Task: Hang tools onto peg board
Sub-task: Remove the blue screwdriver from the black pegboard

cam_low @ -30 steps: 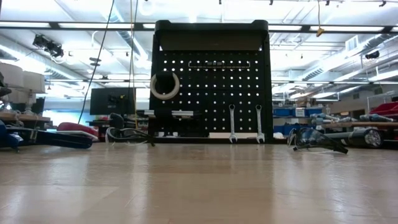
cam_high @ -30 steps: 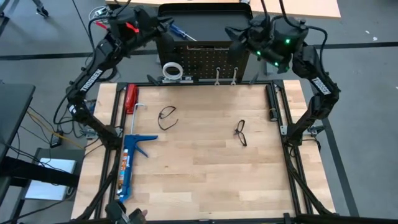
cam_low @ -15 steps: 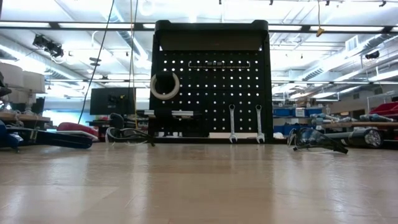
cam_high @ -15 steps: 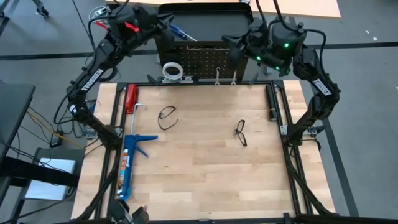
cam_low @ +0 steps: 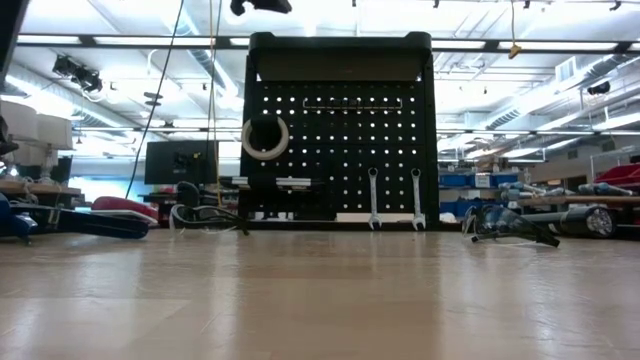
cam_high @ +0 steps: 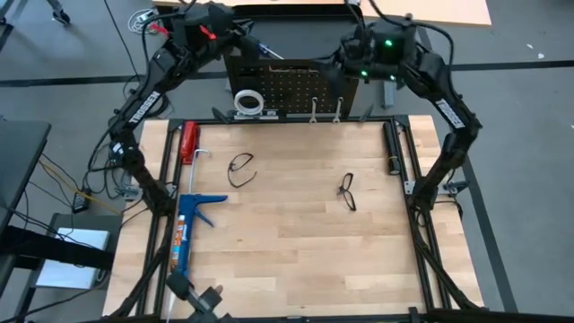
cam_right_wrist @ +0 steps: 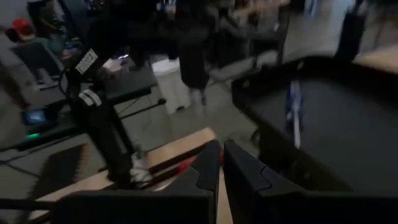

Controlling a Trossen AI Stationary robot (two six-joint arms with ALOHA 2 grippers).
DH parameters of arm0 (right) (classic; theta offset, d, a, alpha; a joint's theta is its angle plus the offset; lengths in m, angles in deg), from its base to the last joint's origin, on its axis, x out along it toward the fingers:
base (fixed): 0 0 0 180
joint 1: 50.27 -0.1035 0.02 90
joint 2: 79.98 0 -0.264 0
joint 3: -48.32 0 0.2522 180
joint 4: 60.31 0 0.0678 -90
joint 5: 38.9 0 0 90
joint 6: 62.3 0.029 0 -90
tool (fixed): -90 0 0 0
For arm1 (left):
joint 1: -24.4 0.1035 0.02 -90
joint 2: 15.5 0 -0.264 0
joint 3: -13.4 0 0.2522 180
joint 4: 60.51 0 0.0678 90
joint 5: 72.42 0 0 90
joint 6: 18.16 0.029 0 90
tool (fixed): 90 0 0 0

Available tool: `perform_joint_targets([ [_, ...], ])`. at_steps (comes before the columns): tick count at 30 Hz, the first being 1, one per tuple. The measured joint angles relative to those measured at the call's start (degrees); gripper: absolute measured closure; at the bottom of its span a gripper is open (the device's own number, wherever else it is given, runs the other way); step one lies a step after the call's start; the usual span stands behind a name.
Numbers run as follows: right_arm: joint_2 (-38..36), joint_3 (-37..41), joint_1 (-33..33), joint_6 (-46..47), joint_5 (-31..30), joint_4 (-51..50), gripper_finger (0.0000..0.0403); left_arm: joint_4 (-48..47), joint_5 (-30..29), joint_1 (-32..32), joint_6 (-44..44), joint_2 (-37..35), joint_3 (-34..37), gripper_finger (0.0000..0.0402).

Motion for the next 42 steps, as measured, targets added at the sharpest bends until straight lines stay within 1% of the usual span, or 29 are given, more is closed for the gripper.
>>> perform_joint_targets([
  [2,1.19,0.00,2.16,1.77,4.29,-0.66,0.0373,-1.42,0.00,0.12,-0.42,2.00,-2.88,0.0351],
  [5,2.89,0.02,3.91,2.35,7.62,-0.79,0.0375,-3.91,0.05,0.54,2.31,5.00,-7.45,0.0351],
  [8,3.26,0.09,4.01,3.34,7.45,-0.80,0.0375,-7.50,-0.27,0.93,8.62,7.48,-12.04,0.0351],
  [10,3.04,0.05,3.34,4.27,4.25,-0.59,0.0375,-6.97,-3.12,0.91,15.09,7.63,-11.96,0.0351],
  [12,2.69,0.04,2.87,4.82,0.65,-0.98,0.0375,-4.17,-8.53,0.83,23.55,7.51,-10.91,0.0351],
  [14,2.63,0.03,2.13,5.19,-2.58,-1.13,0.0375,1.65,-14.13,0.70,30.15,7.88,-10.17,0.0351],
  [17,2.76,0.04,1.62,7.25,-5.59,-1.28,0.0375,10.86,-18.73,1.04,36.15,9.02,-9.48,0.0351],
  [20,2.89,0.33,0.66,10.18,-8.03,-1.14,0.0376,20.46,-22.50,1.91,38.73,10.86,-9.40,0.0351],
  [22,2.89,1.41,-0.46,11.79,-9.58,-0.46,0.0376,25.46,-23.11,2.55,38.87,12.13,-9.40,0.0351],
  [25,3.04,2.11,-1.89,12.94,-10.42,-0.48,0.0377,29.35,-23.37,3.92,39.86,14.38,-9.40,0.0351],
  [28,2.99,2.43,-3.10,12.90,-10.54,0.13,0.0381,30.45,-24.00,5.18,45.90,17.64,-9.39,0.0351],
  [34,2.98,2.51,-3.98,11.00,-10.65,1.37,0.0388,36.90,-26.87,6.19,63.30,23.01,-9.39,0.0351],
  [36,2.97,2.51,-3.92,10.45,-10.48,1.42,0.0389,37.20,-27.58,6.29,65.87,23.73,-9.43,0.0351],
  [38,2.97,2.51,-3.82,9.94,-10.44,1.35,0.0390,37.62,-28.94,6.32,66.02,23.79,-9.45,0.0351],
  [40,2.97,2.50,-3.64,9.75,-10.44,1.39,0.0388,37.36,-29.12,6.17,66.75,23.79,-9.46,0.0351],
  [42,2.97,2.49,-3.52,9.24,-10.29,1.37,0.0386,37.22,-29.79,5.85,69.84,23.90,-10.10,0.0351],
])
